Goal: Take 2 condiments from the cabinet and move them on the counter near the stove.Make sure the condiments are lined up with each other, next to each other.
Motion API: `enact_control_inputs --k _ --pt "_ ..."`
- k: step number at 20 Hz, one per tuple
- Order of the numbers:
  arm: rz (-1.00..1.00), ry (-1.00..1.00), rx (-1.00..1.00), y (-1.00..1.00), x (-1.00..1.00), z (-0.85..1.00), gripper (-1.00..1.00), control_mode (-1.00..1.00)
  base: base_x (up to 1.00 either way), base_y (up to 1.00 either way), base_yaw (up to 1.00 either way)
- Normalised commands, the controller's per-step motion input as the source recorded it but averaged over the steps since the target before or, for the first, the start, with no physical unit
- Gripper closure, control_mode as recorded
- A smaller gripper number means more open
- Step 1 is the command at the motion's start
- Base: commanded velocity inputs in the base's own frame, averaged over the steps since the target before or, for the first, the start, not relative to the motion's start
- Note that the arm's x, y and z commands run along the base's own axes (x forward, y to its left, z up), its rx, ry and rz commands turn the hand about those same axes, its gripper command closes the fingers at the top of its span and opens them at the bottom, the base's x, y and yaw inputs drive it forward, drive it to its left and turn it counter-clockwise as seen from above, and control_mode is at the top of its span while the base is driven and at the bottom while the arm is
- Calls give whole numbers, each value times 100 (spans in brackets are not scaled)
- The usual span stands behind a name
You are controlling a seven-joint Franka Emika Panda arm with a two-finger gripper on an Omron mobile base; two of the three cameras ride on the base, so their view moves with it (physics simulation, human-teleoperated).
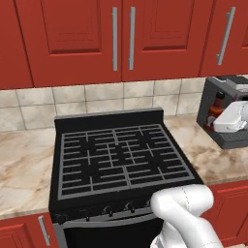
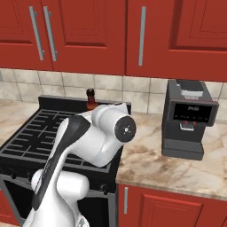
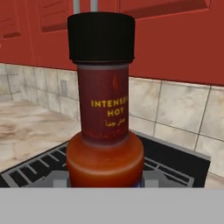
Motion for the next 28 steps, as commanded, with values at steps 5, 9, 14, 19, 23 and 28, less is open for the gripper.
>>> enact_control_inputs --k 5,9,14,19,23,28 --pt "7 -6 -7 -22 26 -45 100 -100 0 0 0" --pt "0 -3 -6 -22 10 -45 100 -100 0 0 0" --pt "0 -1 -1 -29 2 -25 100 -100 0 0 0" --pt "0 7 0 -28 0 -10 100 -100 0 0 0" --pt "1 12 0 -13 0 -20 100 -100 0 0 0" --pt "5 15 0 -15 7 -33 100 -100 0 0 0"
